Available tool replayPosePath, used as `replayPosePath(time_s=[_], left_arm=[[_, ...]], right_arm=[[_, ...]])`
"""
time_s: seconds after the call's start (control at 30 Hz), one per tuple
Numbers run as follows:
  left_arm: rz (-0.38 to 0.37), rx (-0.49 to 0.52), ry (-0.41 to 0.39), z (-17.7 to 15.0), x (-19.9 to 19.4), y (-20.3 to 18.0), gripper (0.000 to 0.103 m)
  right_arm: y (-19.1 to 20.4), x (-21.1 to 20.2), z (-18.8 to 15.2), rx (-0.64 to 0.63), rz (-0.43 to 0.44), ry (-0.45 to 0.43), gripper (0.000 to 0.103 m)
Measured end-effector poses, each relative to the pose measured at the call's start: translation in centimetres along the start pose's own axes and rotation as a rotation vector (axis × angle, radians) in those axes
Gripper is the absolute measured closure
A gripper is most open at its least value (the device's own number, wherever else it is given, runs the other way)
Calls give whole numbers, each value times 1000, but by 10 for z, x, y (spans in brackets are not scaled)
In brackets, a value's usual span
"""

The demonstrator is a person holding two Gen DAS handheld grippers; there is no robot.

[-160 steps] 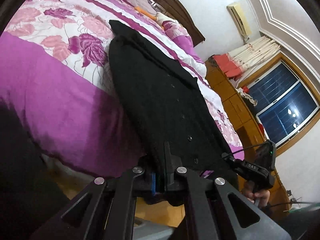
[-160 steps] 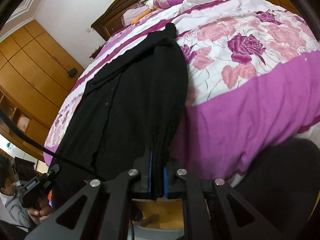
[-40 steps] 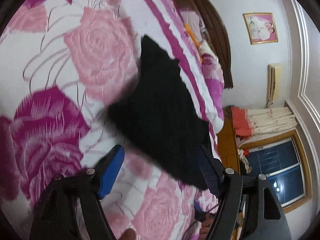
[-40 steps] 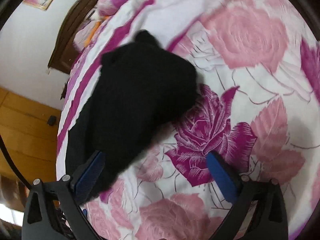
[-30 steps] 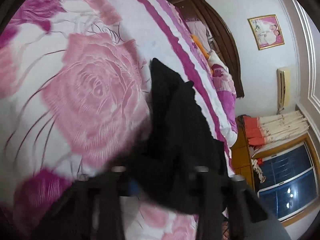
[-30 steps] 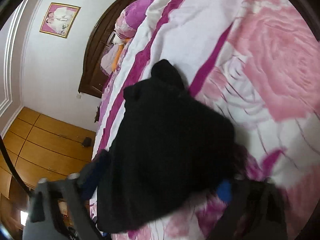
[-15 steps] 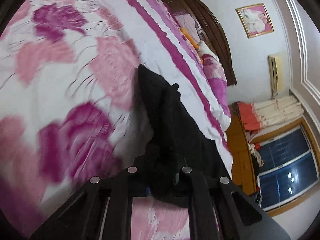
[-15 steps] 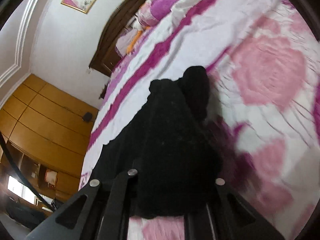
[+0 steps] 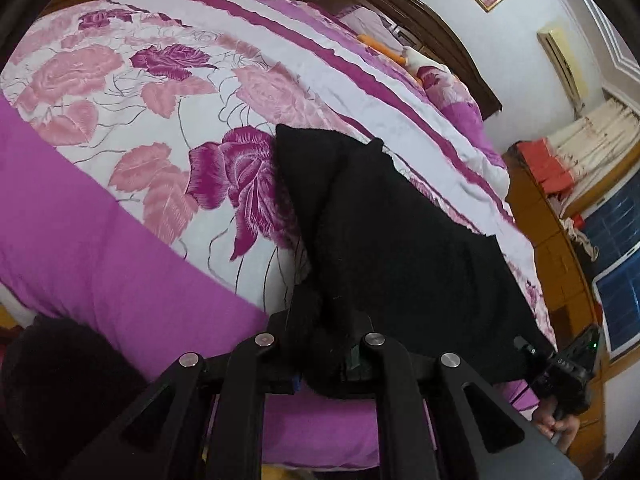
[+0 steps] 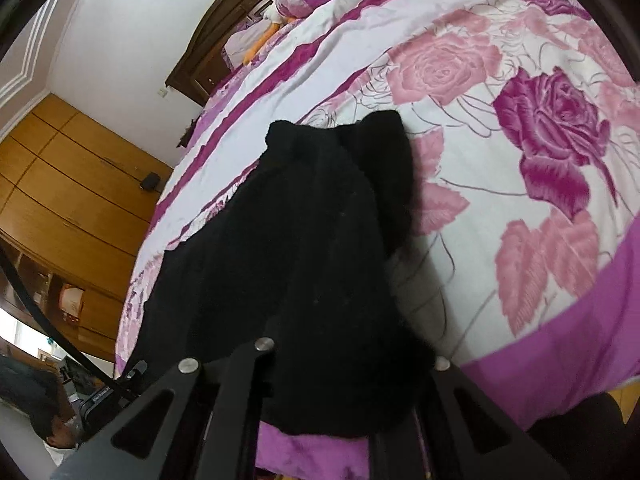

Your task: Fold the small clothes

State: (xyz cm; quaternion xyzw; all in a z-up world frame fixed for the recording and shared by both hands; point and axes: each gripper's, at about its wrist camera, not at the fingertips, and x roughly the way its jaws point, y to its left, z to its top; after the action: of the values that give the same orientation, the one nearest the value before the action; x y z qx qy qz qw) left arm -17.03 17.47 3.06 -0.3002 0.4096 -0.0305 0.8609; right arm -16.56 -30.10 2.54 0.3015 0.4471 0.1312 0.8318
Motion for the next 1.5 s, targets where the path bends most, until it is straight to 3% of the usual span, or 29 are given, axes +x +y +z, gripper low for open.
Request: replayPosePath(time_s=[0.53, 0.6, 0.67, 1.03, 1.13, 1.2, 1.27, 1.37, 1.47, 1.5], left_arm=[[45, 31, -2, -11, -1, 2, 103], [53, 25, 8, -12, 3, 5, 100], [81, 26, 6, -12, 4, 8, 91], [105, 34, -12, -13, 0, 11, 91], [190, 63, -81, -14, -11, 9, 91], [227, 78, -143, -15, -21, 8, 85], [238, 51, -196, -14, -31, 13, 81], [109, -53, -246, -7, -45, 30, 79], [-55, -106, -274, -6, -53, 41, 73], [-150, -130, -275, -6, -54, 45, 71]], right_arm=[[2, 14, -3, 10, -72, 5, 94], [-3, 16, -2, 21, -72, 4, 92], [-9, 19, -3, 37, -95, 2, 82], [-10, 15, -6, -2, -121, -3, 80], [-11, 9, -7, 5, -129, -22, 67], [-11, 1, -8, -16, -155, -37, 57], [-7, -6, -10, -61, -247, -63, 46], [3, -19, -12, -158, -410, -128, 31], [11, -31, -12, -223, -485, -174, 29], [12, -33, -13, -229, -490, -181, 29]])
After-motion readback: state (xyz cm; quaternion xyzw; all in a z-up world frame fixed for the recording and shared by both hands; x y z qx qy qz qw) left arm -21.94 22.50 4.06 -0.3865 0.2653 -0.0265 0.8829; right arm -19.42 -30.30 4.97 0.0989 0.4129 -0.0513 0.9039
